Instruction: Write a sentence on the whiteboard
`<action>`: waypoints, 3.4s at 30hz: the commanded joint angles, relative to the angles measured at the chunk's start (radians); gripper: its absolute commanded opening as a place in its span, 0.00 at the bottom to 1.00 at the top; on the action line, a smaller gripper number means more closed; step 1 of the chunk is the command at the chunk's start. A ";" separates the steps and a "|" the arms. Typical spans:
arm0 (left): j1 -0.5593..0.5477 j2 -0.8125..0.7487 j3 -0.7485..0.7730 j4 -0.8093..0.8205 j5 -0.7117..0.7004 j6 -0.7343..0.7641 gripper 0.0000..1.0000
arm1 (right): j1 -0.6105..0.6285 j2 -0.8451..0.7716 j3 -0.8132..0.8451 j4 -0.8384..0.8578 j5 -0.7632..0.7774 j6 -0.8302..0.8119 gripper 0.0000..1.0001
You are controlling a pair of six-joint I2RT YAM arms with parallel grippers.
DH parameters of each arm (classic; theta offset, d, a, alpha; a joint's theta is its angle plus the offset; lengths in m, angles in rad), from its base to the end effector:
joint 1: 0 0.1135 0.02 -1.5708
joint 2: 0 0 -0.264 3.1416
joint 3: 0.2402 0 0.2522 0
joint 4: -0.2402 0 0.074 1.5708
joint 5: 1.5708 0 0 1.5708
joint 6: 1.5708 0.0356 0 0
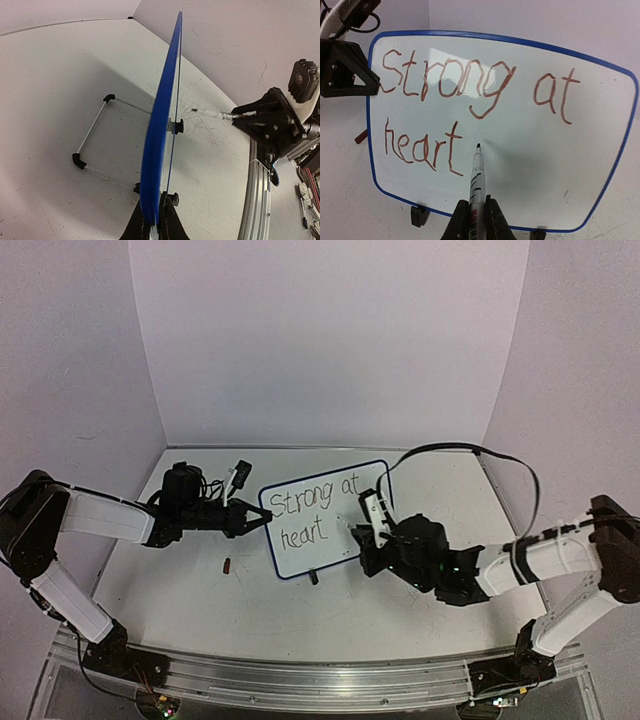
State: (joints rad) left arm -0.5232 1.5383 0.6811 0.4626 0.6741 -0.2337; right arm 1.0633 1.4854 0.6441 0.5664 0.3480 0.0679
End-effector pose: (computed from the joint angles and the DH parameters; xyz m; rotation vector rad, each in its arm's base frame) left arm 0.2584 -0.1747 0.1923 0.7511 1.9121 -1.1442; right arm 0.1607 0.2641 0.2047 -0.6628 1.7325 0.4731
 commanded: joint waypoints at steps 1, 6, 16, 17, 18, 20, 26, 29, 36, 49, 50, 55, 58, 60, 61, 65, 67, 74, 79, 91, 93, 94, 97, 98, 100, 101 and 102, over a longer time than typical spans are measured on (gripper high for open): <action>0.015 -0.003 0.016 -0.068 -0.110 0.057 0.00 | -0.022 -0.195 -0.092 0.102 -0.065 -0.109 0.00; 0.015 0.004 0.021 -0.068 -0.108 0.055 0.00 | -0.045 -0.159 -0.063 -0.006 -0.063 -0.121 0.00; 0.013 -0.012 0.014 -0.070 -0.135 0.050 0.00 | -0.045 -0.088 0.028 -0.024 -0.127 -0.140 0.00; 0.012 -0.011 0.014 -0.071 -0.139 0.051 0.00 | -0.045 -0.084 0.026 -0.024 -0.129 -0.137 0.00; 0.012 -0.010 0.014 -0.071 -0.141 0.051 0.00 | -0.045 -0.080 0.026 -0.025 -0.126 -0.135 0.00; 0.012 -0.008 0.016 -0.073 -0.141 0.051 0.00 | -0.044 -0.077 0.022 -0.029 -0.121 -0.133 0.00; 0.011 -0.008 0.020 -0.076 -0.151 0.048 0.00 | -0.044 -0.090 0.005 -0.048 -0.115 -0.123 0.00; 0.010 -0.011 0.017 -0.077 -0.155 0.048 0.00 | -0.045 -0.085 0.002 -0.060 -0.116 -0.118 0.00; 0.010 -0.012 0.015 -0.078 -0.163 0.047 0.00 | -0.044 -0.062 0.025 -0.058 -0.145 -0.120 0.00; 0.011 -0.014 0.014 -0.082 -0.164 0.049 0.00 | -0.042 -0.090 -0.063 0.048 -0.140 -0.110 0.00; 0.011 -0.012 0.014 -0.082 -0.164 0.050 0.00 | -0.042 -0.089 -0.065 0.049 -0.141 -0.108 0.00; 0.010 -0.004 0.021 -0.084 -0.157 0.051 0.00 | -0.042 -0.051 -0.050 0.049 -0.150 -0.103 0.00; 0.010 -0.005 0.021 -0.084 -0.157 0.053 0.00 | -0.042 -0.014 -0.011 0.030 -0.116 -0.084 0.00; 0.010 -0.005 0.021 -0.084 -0.155 0.053 0.00 | -0.043 0.009 0.016 0.015 -0.097 -0.078 0.00; 0.010 -0.004 0.021 -0.084 -0.155 0.053 0.00 | -0.042 0.018 0.023 0.015 -0.092 -0.077 0.00; 0.009 -0.004 0.021 -0.084 -0.154 0.053 0.00 | -0.044 0.048 0.041 0.015 -0.081 -0.076 0.00; 0.009 -0.003 0.023 -0.084 -0.151 0.053 0.00 | -0.044 0.049 0.036 0.019 -0.071 -0.076 0.00; 0.009 0.005 0.029 -0.084 -0.145 0.058 0.00 | -0.047 0.072 0.044 0.015 -0.046 -0.042 0.00; 0.009 0.008 0.029 -0.084 -0.143 0.060 0.00 | -0.052 0.080 0.051 0.012 -0.026 -0.040 0.00; 0.009 0.004 0.025 -0.084 -0.144 0.063 0.00 | -0.062 0.109 0.072 0.011 -0.002 -0.036 0.00; 0.009 0.005 0.024 -0.084 -0.143 0.063 0.00 | -0.063 0.114 0.076 0.011 0.000 -0.035 0.00; 0.009 0.005 0.024 -0.084 -0.143 0.063 0.00 | -0.064 0.115 0.078 0.011 -0.001 -0.036 0.00; 0.009 0.005 0.026 -0.084 -0.143 0.065 0.00 | -0.065 0.123 0.084 0.012 -0.014 -0.047 0.00; 0.009 0.005 0.026 -0.084 -0.143 0.065 0.00 | -0.065 0.125 0.087 0.011 -0.021 -0.050 0.00; 0.009 0.006 0.026 -0.084 -0.143 0.066 0.00 | -0.064 0.131 0.093 0.009 -0.034 -0.056 0.00; 0.009 0.006 0.027 -0.084 -0.143 0.067 0.00 | -0.064 0.131 0.094 0.006 -0.040 -0.057 0.00; 0.009 0.005 0.028 -0.084 -0.143 0.067 0.00 | -0.065 0.131 0.094 0.005 -0.048 -0.056 0.00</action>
State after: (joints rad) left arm -0.5285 1.5322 0.6865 0.4446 0.6515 -0.2325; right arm 1.0084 1.5924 0.6943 0.5589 0.3168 0.0179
